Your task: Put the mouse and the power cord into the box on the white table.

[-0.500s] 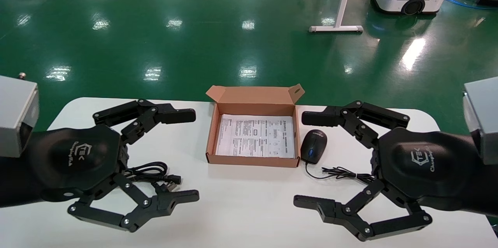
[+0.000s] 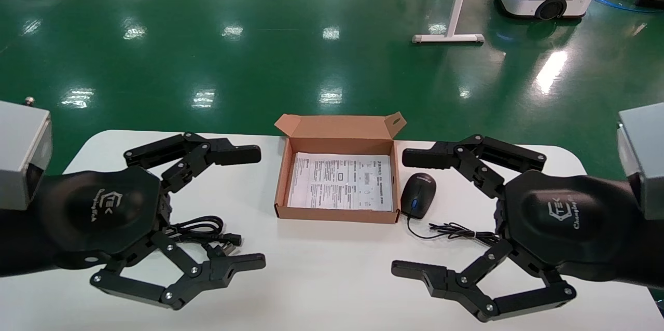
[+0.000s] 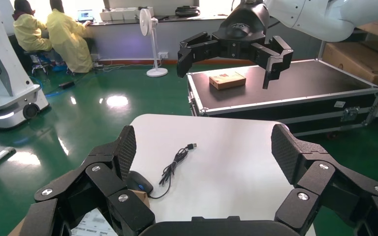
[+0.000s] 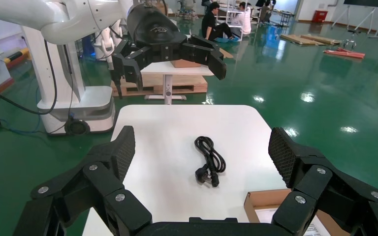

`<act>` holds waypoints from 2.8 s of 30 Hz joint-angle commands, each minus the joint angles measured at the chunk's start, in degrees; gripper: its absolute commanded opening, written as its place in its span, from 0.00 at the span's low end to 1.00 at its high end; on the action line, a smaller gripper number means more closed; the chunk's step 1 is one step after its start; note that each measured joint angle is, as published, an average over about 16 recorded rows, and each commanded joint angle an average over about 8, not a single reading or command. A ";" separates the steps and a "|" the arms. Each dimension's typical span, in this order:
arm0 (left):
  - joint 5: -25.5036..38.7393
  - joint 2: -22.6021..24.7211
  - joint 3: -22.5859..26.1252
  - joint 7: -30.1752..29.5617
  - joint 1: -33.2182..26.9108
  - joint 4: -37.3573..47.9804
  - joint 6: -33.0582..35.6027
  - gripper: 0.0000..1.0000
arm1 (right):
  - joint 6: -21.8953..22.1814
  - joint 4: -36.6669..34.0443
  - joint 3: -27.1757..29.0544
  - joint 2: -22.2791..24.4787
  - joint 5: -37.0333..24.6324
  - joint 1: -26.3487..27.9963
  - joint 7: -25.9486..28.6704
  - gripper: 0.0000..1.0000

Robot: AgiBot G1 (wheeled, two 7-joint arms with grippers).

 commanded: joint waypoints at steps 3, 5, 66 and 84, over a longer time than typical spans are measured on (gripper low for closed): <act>0.00 0.00 0.00 0.00 0.00 0.00 0.00 1.00 | 0.00 0.00 0.00 0.00 0.00 0.00 0.00 1.00; 0.08 0.09 0.07 0.05 -0.08 0.11 -0.05 1.00 | 0.00 0.00 0.00 0.00 0.00 0.00 0.00 1.00; 51.69 24.62 43.57 37.33 -40.83 69.42 -3.93 0.01 | 7.54 -68.70 -24.76 -23.90 -53.41 34.65 -53.18 0.00; 51.55 24.34 43.47 37.04 -40.71 68.68 -3.79 0.00 | 7.37 -67.98 -24.67 -23.64 -53.26 34.50 -53.10 0.00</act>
